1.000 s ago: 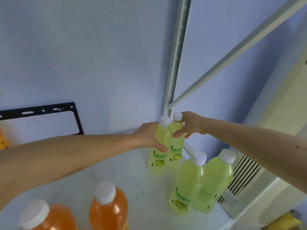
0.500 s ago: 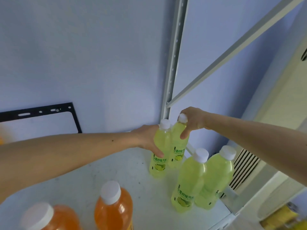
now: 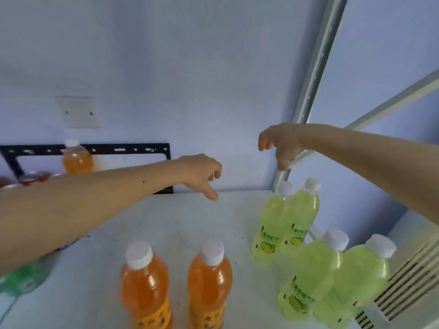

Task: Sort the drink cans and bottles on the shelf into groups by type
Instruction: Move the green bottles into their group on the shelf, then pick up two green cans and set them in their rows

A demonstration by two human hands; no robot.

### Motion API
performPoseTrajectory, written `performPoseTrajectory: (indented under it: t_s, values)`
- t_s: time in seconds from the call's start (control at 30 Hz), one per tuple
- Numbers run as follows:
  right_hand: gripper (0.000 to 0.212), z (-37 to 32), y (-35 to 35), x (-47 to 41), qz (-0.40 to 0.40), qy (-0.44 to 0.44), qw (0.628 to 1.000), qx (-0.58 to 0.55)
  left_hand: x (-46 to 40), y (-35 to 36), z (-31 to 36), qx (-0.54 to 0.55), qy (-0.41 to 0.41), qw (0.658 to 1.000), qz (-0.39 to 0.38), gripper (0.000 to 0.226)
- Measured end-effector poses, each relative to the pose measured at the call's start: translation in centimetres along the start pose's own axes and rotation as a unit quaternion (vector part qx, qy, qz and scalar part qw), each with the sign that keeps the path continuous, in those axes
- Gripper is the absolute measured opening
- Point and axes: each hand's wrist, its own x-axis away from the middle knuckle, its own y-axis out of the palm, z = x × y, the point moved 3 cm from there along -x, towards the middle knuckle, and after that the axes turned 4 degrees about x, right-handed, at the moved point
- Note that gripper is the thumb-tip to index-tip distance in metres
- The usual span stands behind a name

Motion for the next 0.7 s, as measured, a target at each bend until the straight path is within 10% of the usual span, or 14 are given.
performPoseTrajectory:
  t_s: [0.7]
  values:
    - [0.062,-30.0,-9.6,-3.0,0.036,-0.217,0.973,0.066,24.6,-0.1,-23.0,0.050,-0.220,0.969,0.097,0.055]
